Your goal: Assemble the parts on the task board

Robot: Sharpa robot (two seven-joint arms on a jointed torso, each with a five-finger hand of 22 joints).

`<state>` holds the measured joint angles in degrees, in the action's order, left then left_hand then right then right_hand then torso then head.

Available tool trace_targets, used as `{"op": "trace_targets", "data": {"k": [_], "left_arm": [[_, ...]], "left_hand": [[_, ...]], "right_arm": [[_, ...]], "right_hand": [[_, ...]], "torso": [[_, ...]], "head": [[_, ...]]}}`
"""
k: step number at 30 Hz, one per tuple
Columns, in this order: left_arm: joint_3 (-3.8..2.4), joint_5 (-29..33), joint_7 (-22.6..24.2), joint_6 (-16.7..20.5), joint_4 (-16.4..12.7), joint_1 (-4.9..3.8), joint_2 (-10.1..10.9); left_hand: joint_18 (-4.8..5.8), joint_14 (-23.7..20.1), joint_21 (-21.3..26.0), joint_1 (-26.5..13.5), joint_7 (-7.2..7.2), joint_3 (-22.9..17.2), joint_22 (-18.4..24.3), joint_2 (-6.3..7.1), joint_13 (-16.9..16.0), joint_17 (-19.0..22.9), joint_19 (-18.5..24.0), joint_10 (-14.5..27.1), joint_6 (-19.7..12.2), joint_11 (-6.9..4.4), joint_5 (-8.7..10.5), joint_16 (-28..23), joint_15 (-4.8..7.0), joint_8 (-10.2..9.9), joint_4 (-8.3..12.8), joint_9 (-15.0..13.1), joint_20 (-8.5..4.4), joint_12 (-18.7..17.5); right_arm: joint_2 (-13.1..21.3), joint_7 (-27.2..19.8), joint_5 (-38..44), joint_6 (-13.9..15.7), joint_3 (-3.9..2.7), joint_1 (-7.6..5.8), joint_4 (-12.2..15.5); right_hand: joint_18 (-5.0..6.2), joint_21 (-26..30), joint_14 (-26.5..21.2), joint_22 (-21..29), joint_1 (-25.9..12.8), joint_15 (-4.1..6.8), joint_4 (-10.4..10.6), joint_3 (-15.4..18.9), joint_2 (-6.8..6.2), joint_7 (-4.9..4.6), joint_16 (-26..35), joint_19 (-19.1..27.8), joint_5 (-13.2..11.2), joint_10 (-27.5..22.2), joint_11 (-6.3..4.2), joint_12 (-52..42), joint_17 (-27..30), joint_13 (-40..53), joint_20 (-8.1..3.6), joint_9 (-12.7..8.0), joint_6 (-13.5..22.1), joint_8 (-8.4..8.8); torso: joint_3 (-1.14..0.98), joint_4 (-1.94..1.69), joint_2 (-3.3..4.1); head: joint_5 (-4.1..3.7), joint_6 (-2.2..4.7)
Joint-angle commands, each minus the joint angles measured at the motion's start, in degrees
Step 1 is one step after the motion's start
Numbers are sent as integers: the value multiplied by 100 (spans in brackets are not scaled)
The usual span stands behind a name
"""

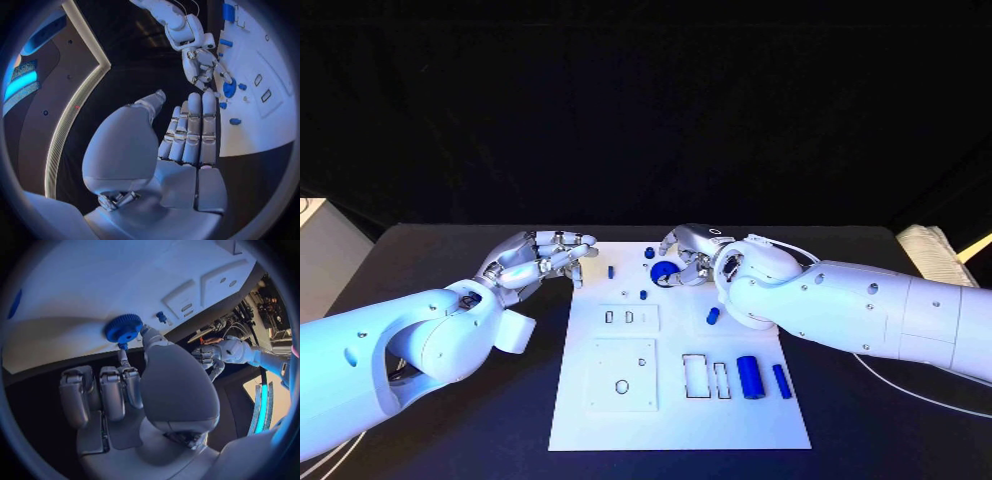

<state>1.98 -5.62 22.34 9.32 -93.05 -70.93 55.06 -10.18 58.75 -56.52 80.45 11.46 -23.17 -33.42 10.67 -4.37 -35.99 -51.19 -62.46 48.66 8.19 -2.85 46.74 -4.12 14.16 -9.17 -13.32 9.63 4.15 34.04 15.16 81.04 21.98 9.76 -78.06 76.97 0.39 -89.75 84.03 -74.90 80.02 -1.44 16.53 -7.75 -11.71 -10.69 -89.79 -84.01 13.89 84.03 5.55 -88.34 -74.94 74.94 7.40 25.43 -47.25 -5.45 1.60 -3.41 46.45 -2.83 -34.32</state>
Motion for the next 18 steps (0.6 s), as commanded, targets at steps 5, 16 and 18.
{"op": "trace_targets", "data": {"k": [5,16,18], "left_arm": [[-3,9,3,-94,-12,-8,-1],[-3,7,-7,-88,-15,-8,12],[-3,7,-8,-87,-14,-8,14]], "left_hand": [[-38,15,-19,-17,6,-33,-10,-38,4,8,55,22,-31,-11,0,-35,5,-22,-6,-7,2,-6],[-38,17,-23,-20,9,-36,-10,-39,5,11,57,24,-31,-10,0,-36,5,-24,-5,-9,2,-6],[-38,17,-23,-20,9,-36,-10,-39,5,11,57,24,-31,-10,0,-36,5,-24,-5,-9,2,-6]], "right_arm": [[-23,8,-222,-215,1,12,-56],[-11,10,-245,-220,3,21,-143],[-4,5,-251,-246,3,21,-149]], "right_hand": [[-39,-25,597,-1510,38,-11,-9,-45,46,21,-21,-599,58,434,19,-14,-1506,1346,13,35,-145,-76],[-39,-25,597,-1510,95,33,-42,-258,104,65,-21,-599,291,459,-26,-36,-1506,1371,-29,69,-324,-149],[-39,-25,597,-1510,98,34,-44,-271,103,65,-21,-599,307,459,-27,-36,-1506,1371,-31,69,-326,-148]], "torso": [[7,-1,1],[-1,2,-1],[1,2,-2]], "head": [[3,-22],[4,-45],[2,-50]]}}
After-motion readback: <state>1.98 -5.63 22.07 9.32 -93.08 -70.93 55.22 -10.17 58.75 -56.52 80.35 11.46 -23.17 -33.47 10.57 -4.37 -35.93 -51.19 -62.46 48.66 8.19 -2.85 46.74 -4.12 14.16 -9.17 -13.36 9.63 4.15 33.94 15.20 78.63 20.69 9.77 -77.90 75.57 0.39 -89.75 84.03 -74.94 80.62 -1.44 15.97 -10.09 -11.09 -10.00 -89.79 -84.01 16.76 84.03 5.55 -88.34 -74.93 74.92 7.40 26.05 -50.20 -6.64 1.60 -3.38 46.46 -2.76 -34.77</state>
